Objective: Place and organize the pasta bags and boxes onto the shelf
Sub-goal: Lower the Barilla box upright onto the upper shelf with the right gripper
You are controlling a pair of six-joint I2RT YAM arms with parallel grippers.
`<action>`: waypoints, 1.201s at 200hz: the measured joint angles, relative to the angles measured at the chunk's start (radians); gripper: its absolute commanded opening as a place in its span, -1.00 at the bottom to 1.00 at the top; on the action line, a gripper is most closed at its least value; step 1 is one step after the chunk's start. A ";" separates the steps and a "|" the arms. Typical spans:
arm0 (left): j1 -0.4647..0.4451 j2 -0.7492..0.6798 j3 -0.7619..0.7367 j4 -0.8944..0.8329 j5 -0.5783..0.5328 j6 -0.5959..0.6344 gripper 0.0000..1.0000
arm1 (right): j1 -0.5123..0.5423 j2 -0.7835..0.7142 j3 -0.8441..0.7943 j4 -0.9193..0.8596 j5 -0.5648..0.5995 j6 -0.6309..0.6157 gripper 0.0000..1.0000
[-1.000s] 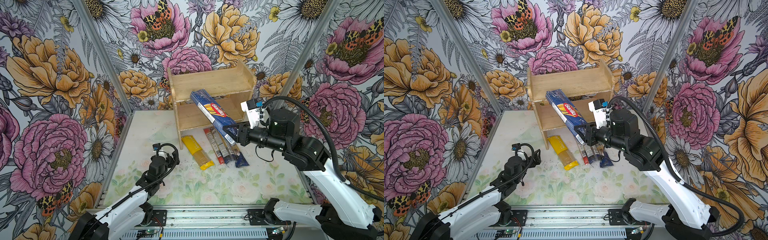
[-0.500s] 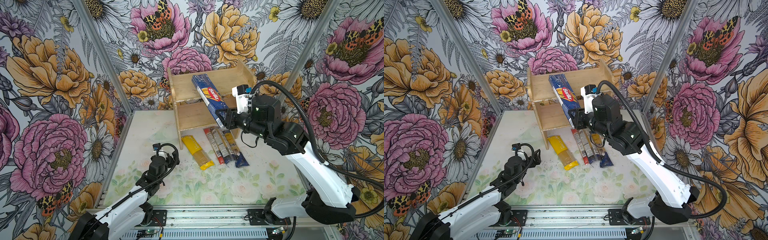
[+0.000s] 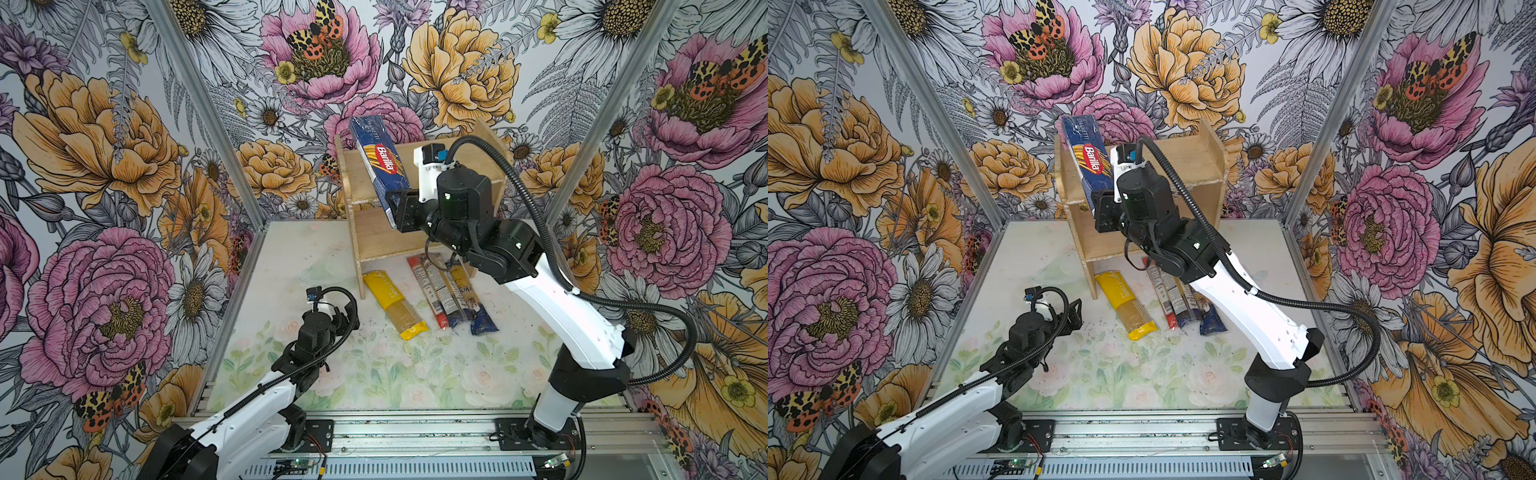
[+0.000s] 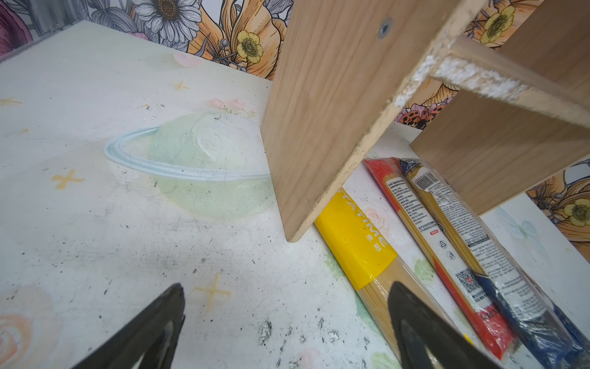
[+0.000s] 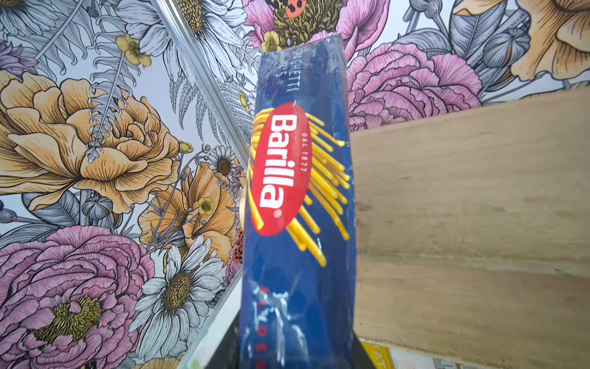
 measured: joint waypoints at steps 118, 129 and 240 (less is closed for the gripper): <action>0.001 -0.007 0.000 0.000 0.020 0.016 0.98 | 0.028 0.187 0.184 0.010 0.225 0.010 -1.00; 0.005 -0.007 0.000 0.000 0.022 0.019 0.98 | 0.028 0.199 0.195 0.011 0.233 0.009 -1.00; 0.014 -0.007 0.000 0.000 0.032 0.023 0.98 | -0.016 0.266 0.246 0.031 0.220 0.011 -1.00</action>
